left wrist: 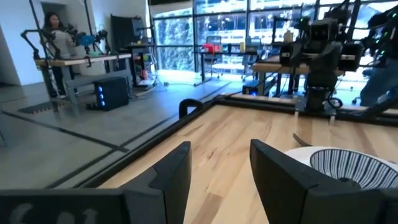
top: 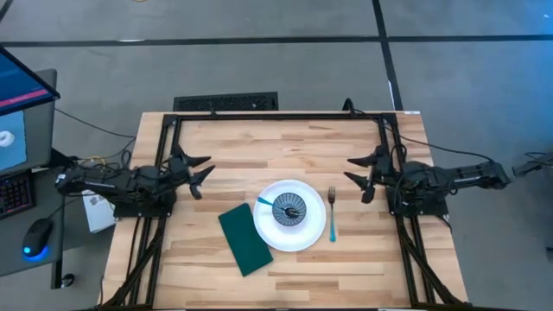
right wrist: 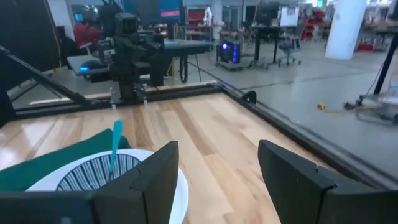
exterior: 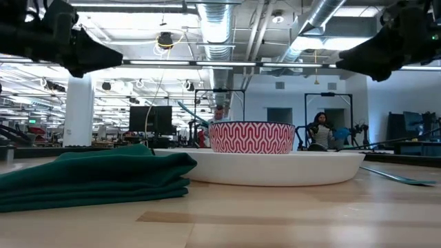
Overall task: Set table place
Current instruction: Return to Home Position
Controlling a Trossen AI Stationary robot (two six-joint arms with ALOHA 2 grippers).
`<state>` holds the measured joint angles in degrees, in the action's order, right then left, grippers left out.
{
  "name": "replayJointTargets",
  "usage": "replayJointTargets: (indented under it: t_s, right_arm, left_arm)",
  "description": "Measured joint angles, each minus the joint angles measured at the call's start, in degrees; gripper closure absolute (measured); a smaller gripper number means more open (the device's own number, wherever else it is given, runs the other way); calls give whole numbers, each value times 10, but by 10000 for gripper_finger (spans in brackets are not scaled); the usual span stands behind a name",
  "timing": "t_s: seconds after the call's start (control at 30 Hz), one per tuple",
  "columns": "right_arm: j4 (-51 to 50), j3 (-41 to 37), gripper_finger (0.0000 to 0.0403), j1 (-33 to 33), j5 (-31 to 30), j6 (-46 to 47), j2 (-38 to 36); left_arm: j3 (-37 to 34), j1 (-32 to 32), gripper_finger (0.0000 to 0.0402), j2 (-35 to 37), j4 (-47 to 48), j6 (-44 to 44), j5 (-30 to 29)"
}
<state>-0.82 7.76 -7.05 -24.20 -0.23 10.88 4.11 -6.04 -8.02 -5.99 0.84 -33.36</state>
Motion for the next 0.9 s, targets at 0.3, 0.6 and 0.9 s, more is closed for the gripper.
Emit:
replayJointTargets:
  t_s: [0.3, 0.6, 0.9]
  right_arm:
    - [2, -53, 159, 17, 1, 5, -72]
    - [17, -63, 159, 32, -22, -28, -90]
    - [17, -63, 159, 43, -22, -28, -90]
  left_arm:
    - [-34, 0, 246, 78, 7, 10, 14]
    - [-35, 0, 246, 77, 8, 28, 11]
    - [-35, 0, 246, 77, 8, 52, 12]
